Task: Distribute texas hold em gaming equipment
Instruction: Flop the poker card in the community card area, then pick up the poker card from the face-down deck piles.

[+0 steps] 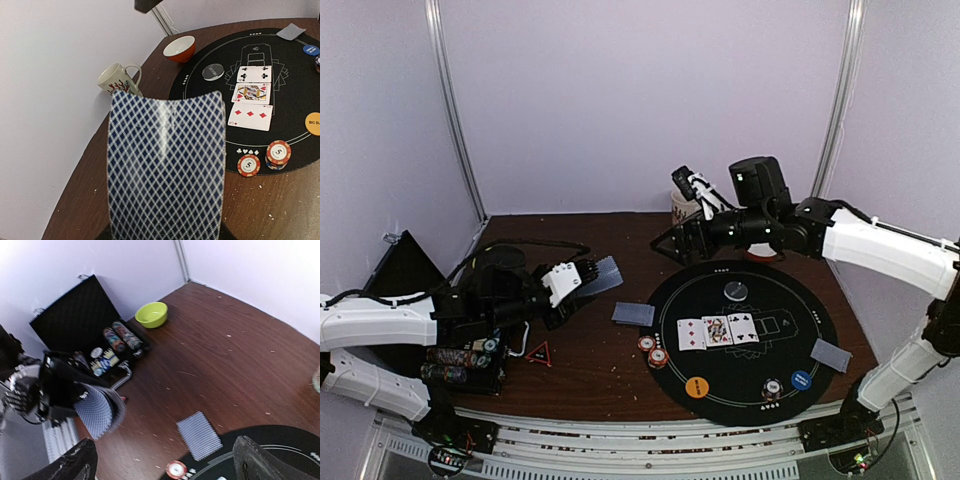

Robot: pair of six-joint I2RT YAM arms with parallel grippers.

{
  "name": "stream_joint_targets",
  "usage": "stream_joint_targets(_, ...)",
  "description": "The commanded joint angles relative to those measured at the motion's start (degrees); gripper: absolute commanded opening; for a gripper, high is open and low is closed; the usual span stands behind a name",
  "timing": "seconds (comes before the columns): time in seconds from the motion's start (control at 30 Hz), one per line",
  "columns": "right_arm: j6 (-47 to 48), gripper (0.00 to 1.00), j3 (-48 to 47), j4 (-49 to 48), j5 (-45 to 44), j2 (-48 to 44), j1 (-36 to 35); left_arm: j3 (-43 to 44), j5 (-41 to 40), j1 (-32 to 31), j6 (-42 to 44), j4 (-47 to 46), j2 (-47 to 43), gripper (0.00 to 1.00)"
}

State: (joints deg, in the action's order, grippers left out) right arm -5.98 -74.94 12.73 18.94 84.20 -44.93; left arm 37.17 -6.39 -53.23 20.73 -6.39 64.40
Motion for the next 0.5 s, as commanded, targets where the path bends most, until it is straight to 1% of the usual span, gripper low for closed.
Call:
stream_joint_targets(0.0, -13.8, 0.96, -5.9, -5.3, 9.8, 8.8, -3.5, 0.3, 0.1, 0.0, 0.5, -3.5, -0.6, 0.40)
stream_joint_targets(0.1, -10.5, 0.95, -12.0, 0.0, 7.8, 13.8, -5.7, 0.2, 0.1, 0.0, 0.5, -3.4, -0.8, 0.40)
stream_joint_targets(0.2, -10.2, 0.92, -15.4, 1.1, 9.3, 17.3, -6.2, 0.3, 0.2, 0.0, 0.5, -3.4, -0.9, 0.41)
stream_joint_targets(0.3, -8.8, 0.89, -17.6, 2.9, 8.6, 19.4, -6.9, 0.3, 0.0, 0.0, 0.6, -3.3, -0.9, 0.40)
stream_joint_targets(0.4, -6.3, 0.85, -19.2, 6.8, 6.0, 20.8, -7.2, 0.2, -0.2, 0.0, 0.6, -3.4, -1.0, 0.40)
stream_joint_targets(0.47, -5.6, 0.79, -19.8, 9.1, 3.4, 21.3, -7.2, 0.2, -0.1, 0.1, 0.5, -3.4, -1.0, 0.40)
